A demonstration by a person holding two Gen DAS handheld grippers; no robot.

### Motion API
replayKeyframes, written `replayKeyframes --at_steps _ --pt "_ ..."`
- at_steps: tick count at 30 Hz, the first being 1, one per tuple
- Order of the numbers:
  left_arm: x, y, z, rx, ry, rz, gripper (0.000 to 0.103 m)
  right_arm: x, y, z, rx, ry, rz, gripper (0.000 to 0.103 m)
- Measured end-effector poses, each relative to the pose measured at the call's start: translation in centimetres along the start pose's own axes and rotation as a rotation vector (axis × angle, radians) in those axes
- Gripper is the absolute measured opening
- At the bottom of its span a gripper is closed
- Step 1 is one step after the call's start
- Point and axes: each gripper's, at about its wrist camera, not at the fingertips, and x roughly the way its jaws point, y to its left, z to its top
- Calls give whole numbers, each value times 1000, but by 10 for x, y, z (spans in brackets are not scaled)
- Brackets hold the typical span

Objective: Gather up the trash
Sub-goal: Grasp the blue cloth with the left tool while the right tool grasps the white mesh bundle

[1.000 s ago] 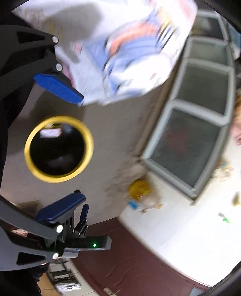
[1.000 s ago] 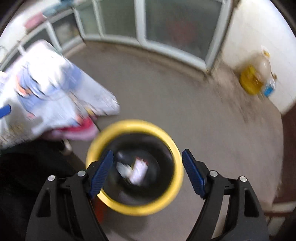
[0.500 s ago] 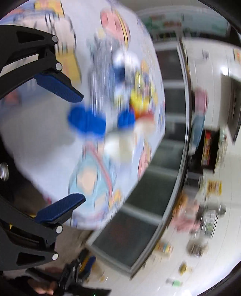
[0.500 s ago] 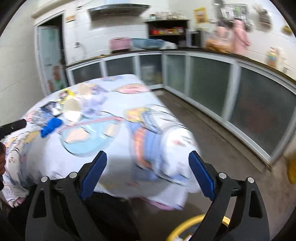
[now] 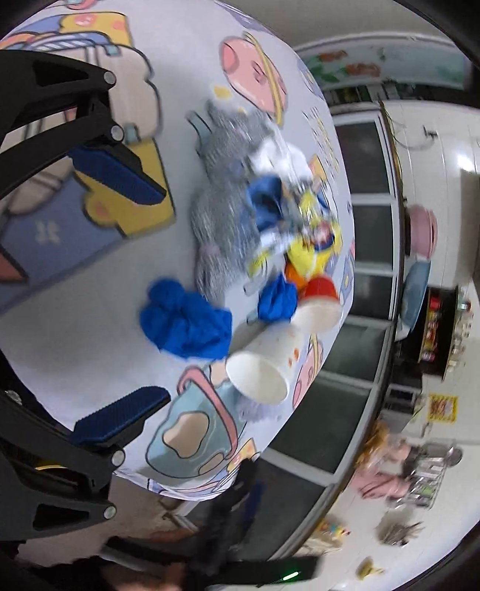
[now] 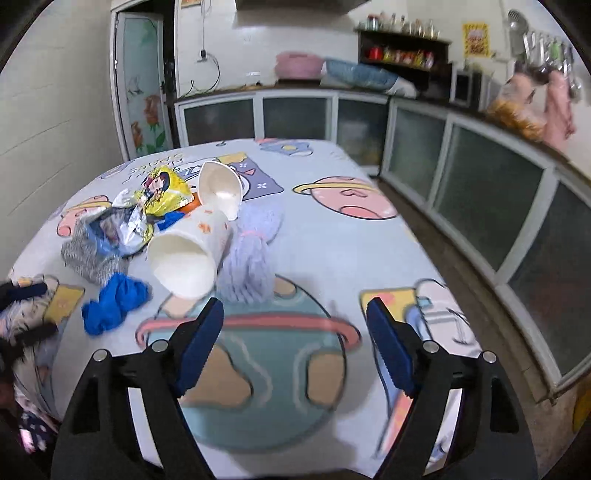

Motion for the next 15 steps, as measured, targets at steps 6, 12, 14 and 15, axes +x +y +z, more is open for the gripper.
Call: replayKeyframes --at_steps 6,12,14,15 --pt "29 -19 13 4 64 -82 95 39 0 37 15 93 73 75" --pt "58 -19 21 -41 136 -93 95 82 -1 54 52 220 132 72" --pt "67 -17 22 -67 157 -115 95 93 -1 55 67 256 150 70" --pt "72 -15 22 -79 167 -121 95 100 -1 55 76 270 156 70"
